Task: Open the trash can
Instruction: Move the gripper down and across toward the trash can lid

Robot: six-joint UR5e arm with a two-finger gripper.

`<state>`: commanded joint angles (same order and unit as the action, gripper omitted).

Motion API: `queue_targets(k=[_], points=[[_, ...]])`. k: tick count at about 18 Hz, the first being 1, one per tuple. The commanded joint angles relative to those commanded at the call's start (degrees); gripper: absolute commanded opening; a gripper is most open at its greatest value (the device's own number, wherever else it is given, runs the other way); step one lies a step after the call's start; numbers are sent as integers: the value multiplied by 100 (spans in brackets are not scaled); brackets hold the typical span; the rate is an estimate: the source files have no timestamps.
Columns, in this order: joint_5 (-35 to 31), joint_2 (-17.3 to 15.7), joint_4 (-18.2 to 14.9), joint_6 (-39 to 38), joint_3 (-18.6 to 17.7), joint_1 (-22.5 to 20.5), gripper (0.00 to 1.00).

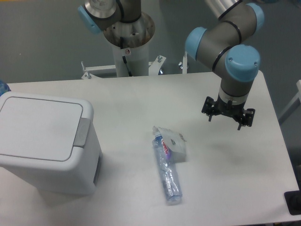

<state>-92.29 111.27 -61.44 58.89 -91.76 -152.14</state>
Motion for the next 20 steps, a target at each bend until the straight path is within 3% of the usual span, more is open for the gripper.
queue_targets(k=[6,14,18,20], points=[[70,-53,0,-536,52,167,100],[176,-53,-17,-589,369,238,100],[342,-167,-53,-1623,404,501,100],[867,-263,-53,-2230,448,493,100]])
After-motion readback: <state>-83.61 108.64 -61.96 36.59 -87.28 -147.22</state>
